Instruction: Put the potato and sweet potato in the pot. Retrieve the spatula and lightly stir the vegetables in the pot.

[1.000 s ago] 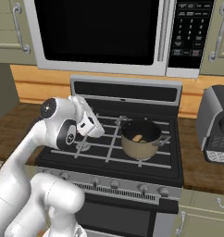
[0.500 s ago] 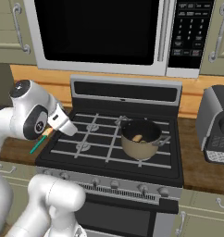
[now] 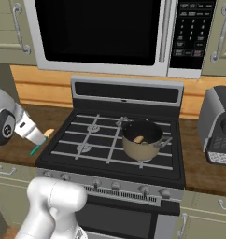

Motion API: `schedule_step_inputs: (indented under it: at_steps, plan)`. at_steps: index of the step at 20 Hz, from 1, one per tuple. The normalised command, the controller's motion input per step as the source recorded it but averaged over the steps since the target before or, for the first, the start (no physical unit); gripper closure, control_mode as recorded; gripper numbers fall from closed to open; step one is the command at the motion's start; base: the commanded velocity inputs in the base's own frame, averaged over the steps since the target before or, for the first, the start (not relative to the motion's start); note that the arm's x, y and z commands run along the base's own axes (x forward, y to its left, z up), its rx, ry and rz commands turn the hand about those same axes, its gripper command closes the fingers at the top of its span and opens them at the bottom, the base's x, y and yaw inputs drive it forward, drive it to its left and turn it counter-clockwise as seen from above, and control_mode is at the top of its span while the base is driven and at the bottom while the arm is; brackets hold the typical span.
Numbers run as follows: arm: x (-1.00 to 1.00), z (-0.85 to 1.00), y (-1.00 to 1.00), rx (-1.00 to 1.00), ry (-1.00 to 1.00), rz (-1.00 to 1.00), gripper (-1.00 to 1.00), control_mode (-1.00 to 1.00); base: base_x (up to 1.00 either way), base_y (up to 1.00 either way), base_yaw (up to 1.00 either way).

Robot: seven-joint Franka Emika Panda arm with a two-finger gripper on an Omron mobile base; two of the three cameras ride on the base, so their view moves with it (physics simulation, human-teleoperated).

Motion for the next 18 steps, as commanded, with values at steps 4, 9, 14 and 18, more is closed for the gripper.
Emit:
schedule_step_inputs:
  at_steps: [4,9,14,18]
  plan:
    - [0.17,-0.27,0.83,-0.05,0.19,0.01,-1.0,-1.0,0.0,0.0,0.0]
    - [0.21,-0.24,0.71,-0.04,0.21,0.02,-1.0,-1.0,0.0,0.0,0.0]
    - [0.44,-0.32,0.5,-0.03,0.26,0.05,-1.0,-1.0,0.0,0.0,0.0]
    - [0.45,-0.44,0.4,-0.04,0.22,0.07,-1.0,-1.0,0.0,0.0,0.0]
